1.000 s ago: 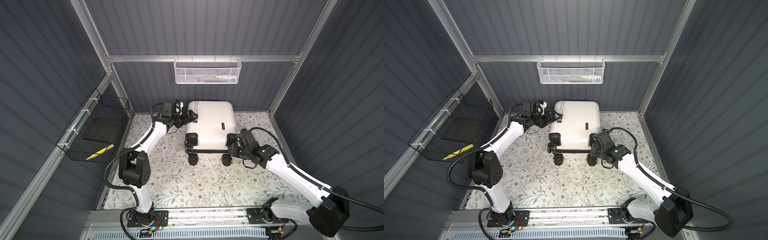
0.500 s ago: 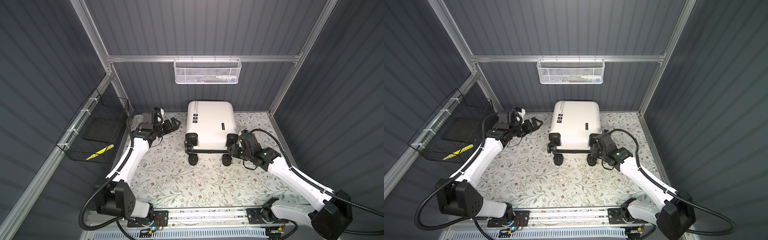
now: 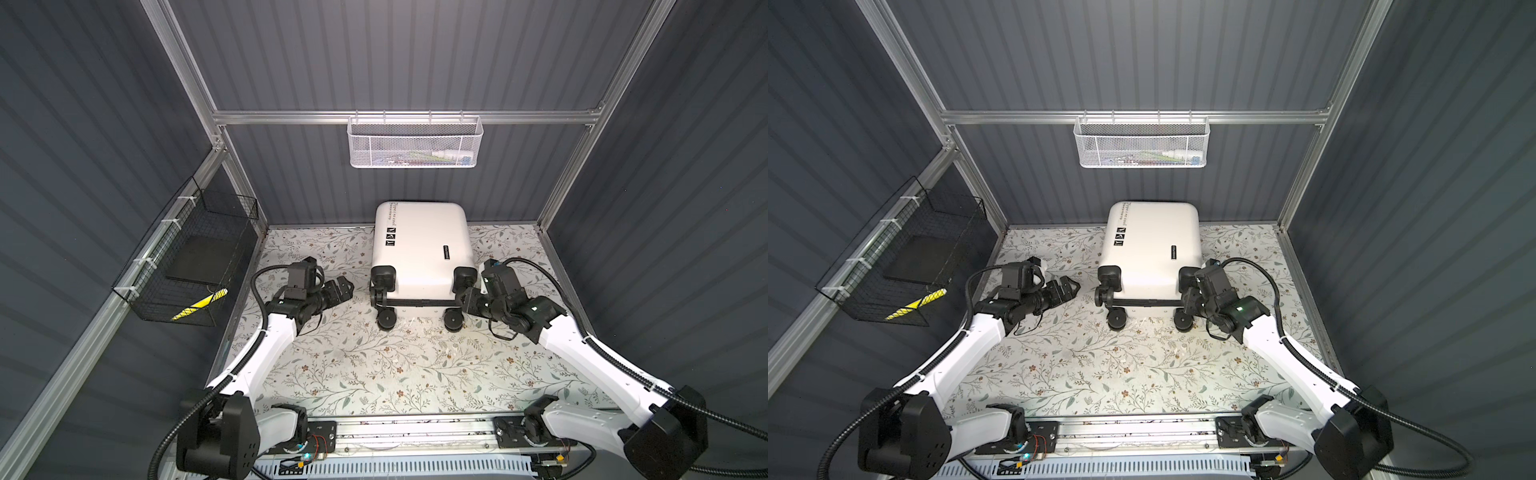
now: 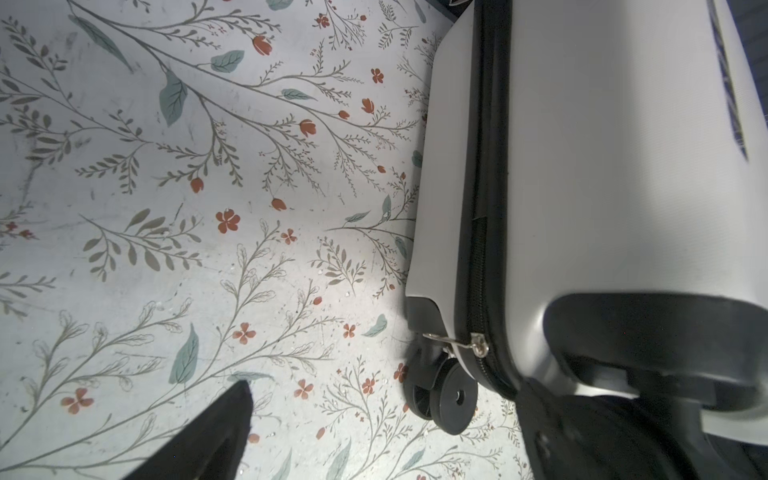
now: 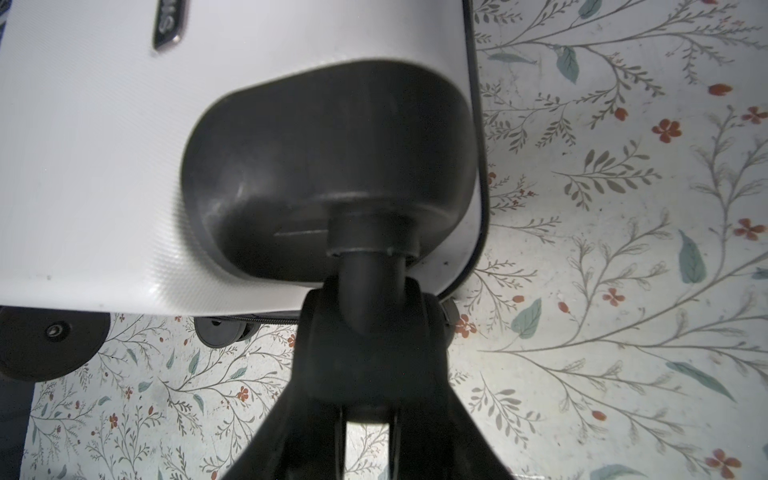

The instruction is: Pack the luggage

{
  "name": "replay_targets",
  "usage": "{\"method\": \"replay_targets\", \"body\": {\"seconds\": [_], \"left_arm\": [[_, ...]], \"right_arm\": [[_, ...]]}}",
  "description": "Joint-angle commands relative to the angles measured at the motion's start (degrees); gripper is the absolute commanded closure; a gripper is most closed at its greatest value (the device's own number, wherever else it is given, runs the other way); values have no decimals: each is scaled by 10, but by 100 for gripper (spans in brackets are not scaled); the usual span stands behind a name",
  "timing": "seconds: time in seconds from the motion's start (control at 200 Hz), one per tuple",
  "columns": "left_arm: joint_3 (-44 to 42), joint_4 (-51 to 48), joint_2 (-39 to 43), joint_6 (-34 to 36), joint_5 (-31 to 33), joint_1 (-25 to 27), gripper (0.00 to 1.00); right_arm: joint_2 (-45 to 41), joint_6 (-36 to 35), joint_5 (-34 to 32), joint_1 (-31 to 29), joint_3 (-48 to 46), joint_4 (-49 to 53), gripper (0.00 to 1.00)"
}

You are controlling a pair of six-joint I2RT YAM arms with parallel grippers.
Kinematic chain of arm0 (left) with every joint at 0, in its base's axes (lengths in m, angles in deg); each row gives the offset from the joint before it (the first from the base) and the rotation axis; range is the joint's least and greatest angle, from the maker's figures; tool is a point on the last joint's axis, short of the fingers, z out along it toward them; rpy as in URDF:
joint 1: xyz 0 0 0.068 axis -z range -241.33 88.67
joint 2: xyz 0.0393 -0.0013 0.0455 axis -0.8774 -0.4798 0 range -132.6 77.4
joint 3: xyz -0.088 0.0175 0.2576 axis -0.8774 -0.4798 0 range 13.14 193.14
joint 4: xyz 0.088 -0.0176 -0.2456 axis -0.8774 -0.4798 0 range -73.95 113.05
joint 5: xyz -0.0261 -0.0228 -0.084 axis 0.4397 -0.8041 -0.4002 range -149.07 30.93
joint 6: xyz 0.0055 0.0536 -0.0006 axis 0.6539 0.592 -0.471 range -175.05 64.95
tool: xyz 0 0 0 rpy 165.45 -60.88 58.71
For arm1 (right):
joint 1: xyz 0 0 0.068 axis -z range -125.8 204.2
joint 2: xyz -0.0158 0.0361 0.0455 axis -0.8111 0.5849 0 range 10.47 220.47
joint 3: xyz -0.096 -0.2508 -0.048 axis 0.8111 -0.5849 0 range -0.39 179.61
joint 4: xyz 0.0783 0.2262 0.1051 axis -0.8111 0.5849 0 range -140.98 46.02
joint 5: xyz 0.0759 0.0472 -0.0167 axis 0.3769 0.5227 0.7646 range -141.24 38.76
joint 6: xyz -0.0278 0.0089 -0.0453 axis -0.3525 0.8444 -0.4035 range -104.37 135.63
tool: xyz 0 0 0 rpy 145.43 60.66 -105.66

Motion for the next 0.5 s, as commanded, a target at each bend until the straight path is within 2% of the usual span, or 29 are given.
{"method": "replay_targets", "body": {"seconds": [0.0,0.495], "left_arm": [[-24,61,11,-2,-11,1,0],[-157,262,7,45,12,70,3]], "right_arm": [[-12,-24,-4,26,34,18,85],[-14,-13,29,40,-1,3,87]]}}
